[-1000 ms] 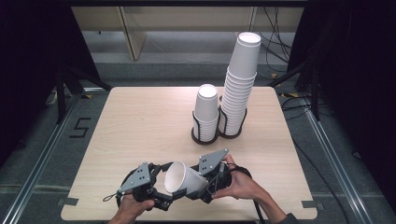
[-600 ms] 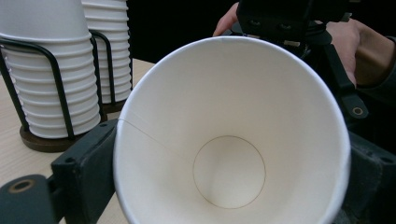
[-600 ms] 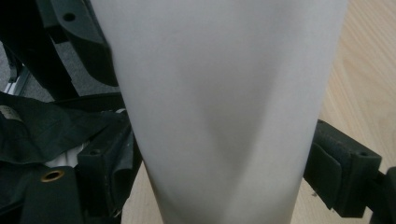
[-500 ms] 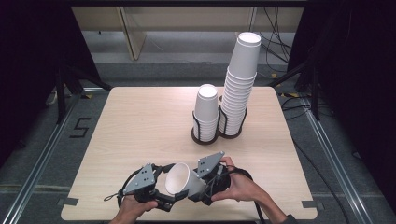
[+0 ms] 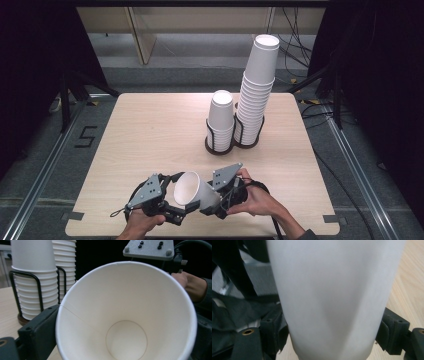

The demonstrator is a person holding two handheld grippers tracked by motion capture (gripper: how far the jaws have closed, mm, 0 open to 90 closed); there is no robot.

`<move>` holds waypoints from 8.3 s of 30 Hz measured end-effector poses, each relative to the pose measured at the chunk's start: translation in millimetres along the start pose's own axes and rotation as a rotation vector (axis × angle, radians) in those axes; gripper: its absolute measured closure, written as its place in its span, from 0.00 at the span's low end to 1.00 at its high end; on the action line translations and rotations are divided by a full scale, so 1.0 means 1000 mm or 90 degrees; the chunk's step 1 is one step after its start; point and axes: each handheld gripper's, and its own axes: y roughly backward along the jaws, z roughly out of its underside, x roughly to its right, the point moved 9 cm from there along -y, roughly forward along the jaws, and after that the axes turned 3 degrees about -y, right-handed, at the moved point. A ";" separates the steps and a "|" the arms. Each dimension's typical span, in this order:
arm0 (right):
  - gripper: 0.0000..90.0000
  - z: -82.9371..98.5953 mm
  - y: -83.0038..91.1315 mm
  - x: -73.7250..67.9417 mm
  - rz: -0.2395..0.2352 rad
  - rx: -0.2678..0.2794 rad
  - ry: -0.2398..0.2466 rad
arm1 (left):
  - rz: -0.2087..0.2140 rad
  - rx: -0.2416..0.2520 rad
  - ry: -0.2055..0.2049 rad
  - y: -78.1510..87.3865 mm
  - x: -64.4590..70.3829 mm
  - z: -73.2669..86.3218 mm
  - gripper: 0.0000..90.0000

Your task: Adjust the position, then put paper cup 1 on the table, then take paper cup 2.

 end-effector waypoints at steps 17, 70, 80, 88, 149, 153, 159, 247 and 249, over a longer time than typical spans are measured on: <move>0.26 -0.005 -0.003 -0.003 -0.009 0.035 0.000 | 0.018 0.021 0.039 -0.006 0.008 -0.001 0.11; 0.23 0.061 0.047 0.027 0.187 0.002 -0.155 | -0.319 -0.090 -0.002 0.037 -0.099 0.017 0.14; 0.23 0.071 0.056 0.027 0.215 -0.004 -0.160 | -0.348 -0.099 0.006 0.033 -0.130 0.014 0.14; 0.24 0.077 0.061 0.027 0.230 -0.010 -0.157 | -0.375 -0.109 0.009 0.022 -0.166 0.013 0.14; 0.23 0.091 0.071 0.029 0.249 -0.004 -0.172 | -0.450 -0.202 0.008 -0.017 -0.266 0.042 0.14; 0.23 0.091 0.071 0.028 0.247 -0.004 -0.180 | -0.454 -0.203 0.003 -0.015 -0.267 0.044 0.15; 0.22 0.093 0.070 0.027 0.243 -0.009 -0.182 | -0.443 -0.237 0.005 -0.011 -0.266 0.054 0.16; 0.22 0.093 0.103 0.047 0.327 0.059 -0.231 | -0.247 -0.137 -0.017 0.040 -0.034 0.047 0.16; 0.22 0.092 0.106 0.051 0.338 0.065 -0.234 | -0.243 -0.147 -0.021 0.040 -0.033 0.049 0.16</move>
